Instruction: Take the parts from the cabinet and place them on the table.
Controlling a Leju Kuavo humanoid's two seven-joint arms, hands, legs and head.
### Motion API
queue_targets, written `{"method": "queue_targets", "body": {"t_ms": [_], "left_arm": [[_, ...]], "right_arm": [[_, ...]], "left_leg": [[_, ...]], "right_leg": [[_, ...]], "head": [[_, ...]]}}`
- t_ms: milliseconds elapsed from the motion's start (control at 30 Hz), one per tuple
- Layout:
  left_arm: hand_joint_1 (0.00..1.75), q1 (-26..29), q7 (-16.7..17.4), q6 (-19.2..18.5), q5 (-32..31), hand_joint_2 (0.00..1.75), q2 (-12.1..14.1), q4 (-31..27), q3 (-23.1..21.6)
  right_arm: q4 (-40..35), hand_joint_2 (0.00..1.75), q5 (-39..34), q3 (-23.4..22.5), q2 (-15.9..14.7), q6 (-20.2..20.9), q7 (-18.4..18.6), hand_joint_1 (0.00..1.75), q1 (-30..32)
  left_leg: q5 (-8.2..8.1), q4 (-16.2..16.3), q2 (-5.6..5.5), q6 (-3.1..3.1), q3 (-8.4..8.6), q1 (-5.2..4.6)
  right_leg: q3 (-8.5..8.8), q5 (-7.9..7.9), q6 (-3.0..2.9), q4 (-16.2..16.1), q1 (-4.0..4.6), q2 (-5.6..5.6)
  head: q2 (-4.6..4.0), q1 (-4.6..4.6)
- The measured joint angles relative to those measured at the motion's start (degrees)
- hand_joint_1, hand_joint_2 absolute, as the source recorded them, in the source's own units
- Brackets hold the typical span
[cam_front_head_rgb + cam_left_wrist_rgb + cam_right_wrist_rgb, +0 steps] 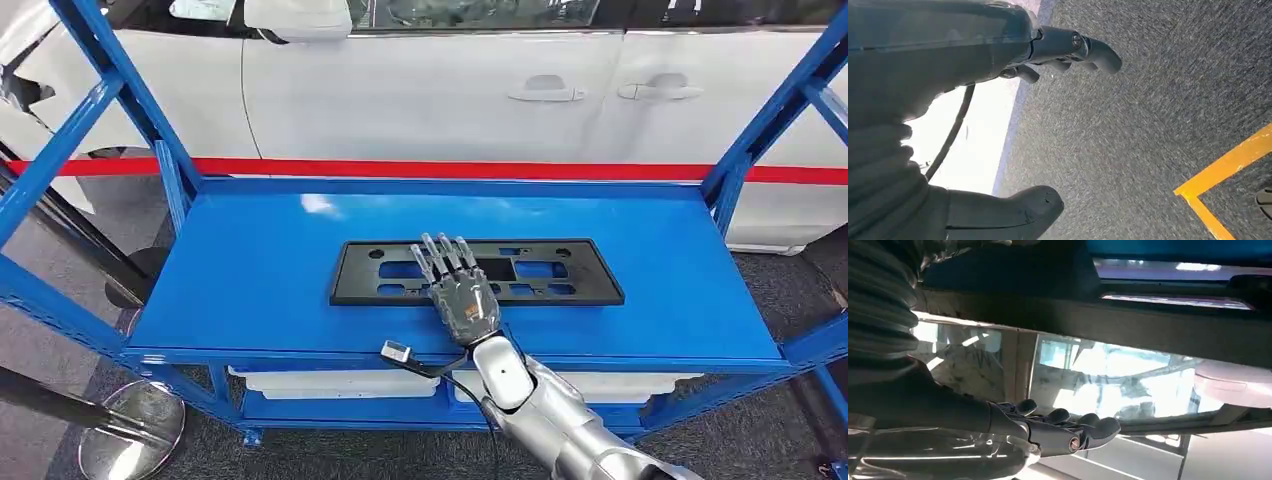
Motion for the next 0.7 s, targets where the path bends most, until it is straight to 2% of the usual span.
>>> {"method": "queue_targets", "body": {"t_ms": [700], "left_arm": [[0.00, 0.4, -0.5, 0.0, 0.5, 1.75, 0.0, 0.0, 0.0]], "right_arm": [[1.6, 1.75, 0.0, -2.3, -1.0, -0.2, 0.2, 0.00, 0.2]], "left_leg": [[0.00, 0.0, 0.00, 0.00, 0.00, 0.00]], "right_leg": [[0.01, 0.00, 0.00, 0.0, 0.00, 0.00]], "head": [[0.00, 0.00]]}}
